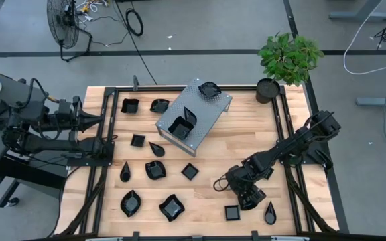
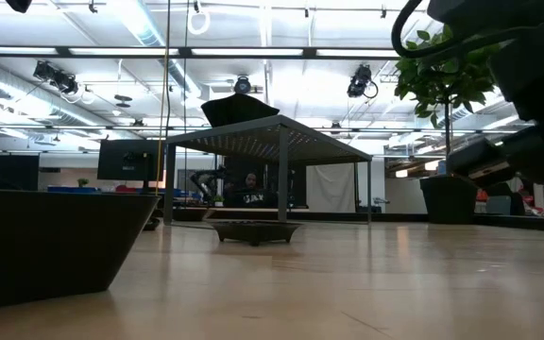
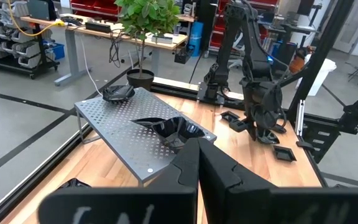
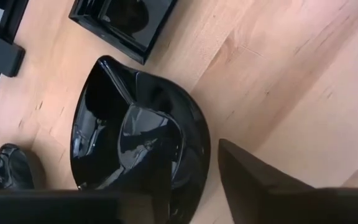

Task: Pick & Place Mini shaped plates
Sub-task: Stack the black leaf shaped plate on top of the black leaf shaped plate on the shelf

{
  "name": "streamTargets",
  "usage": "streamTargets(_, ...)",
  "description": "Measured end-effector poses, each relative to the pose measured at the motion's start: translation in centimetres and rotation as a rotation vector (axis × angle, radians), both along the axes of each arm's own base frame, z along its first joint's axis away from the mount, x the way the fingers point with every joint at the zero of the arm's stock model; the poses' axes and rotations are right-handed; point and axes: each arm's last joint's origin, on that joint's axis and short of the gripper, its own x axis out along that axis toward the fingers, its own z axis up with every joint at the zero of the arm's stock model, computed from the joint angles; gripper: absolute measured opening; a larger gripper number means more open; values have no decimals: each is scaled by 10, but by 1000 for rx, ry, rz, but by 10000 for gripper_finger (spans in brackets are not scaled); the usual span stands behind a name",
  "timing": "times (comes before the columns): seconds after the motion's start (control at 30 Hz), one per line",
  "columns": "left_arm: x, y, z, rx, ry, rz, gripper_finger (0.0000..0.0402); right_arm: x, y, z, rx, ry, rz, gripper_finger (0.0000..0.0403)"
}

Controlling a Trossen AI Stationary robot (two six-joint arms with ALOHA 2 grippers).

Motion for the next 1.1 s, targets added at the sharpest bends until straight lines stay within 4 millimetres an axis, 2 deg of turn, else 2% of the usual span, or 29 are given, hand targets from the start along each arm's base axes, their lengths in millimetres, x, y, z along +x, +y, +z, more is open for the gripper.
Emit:
streamTargets(0.3, 0, 0, 0, 0, 0, 0, 5, 0, 0, 0, 3, 12, -27, 14)
streamTargets(0.57, 0, 0, 0, 0, 0, 0, 5, 0, -4, 8, 17, 23, -101, 3)
streamTargets(0.83, 0, 0, 0, 0, 0, 0, 5, -5, -28, 48, 89, -15, -313, 1)
streamTargets(1.1, 0, 0, 0, 0, 0, 0, 5, -8, -70, 105, 234, -87, -680, 1)
